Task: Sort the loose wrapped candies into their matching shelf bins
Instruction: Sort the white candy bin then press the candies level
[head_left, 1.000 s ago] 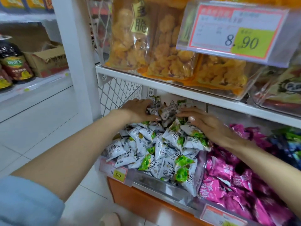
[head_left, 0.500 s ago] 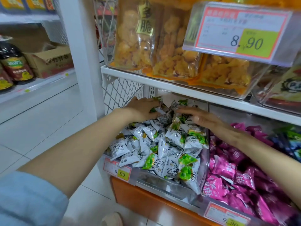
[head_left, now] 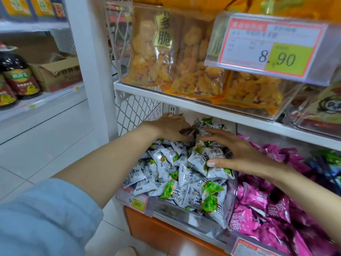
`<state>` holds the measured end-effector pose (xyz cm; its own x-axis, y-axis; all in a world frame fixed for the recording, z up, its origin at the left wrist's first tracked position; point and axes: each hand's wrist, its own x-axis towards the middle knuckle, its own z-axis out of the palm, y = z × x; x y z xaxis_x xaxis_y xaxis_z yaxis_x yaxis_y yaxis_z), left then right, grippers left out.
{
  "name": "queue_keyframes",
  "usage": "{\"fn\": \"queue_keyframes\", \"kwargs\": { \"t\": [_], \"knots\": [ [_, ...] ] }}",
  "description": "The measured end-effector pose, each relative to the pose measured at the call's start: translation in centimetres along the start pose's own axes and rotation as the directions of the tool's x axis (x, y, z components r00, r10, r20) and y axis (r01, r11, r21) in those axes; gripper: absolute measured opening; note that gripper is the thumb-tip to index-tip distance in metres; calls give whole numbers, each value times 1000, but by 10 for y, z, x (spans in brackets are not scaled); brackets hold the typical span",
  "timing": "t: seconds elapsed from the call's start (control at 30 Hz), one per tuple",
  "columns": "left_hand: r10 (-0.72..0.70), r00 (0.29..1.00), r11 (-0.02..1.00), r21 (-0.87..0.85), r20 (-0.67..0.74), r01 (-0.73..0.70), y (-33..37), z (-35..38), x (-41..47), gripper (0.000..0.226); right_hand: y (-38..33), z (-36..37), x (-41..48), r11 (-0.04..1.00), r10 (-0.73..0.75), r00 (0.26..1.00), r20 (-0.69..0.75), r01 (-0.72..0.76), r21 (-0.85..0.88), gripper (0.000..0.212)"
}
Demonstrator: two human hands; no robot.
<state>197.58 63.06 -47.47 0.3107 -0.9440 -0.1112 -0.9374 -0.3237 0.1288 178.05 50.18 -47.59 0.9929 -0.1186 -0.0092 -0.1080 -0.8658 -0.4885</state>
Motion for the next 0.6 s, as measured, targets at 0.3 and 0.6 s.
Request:
{"fn": "queue_keyframes", "kwargs": {
  "t": [0.3,0.6],
  "knots": [
    [-154,988,986,75,34,151,-29,1,-21,53,1,0,0,999,-5,1000,12,4,36,84],
    [-12,997,997,-81,-77,6,-6,12,1,72,0,1,-1,999,1,1000,6,-1,39,79]
  ]
}}
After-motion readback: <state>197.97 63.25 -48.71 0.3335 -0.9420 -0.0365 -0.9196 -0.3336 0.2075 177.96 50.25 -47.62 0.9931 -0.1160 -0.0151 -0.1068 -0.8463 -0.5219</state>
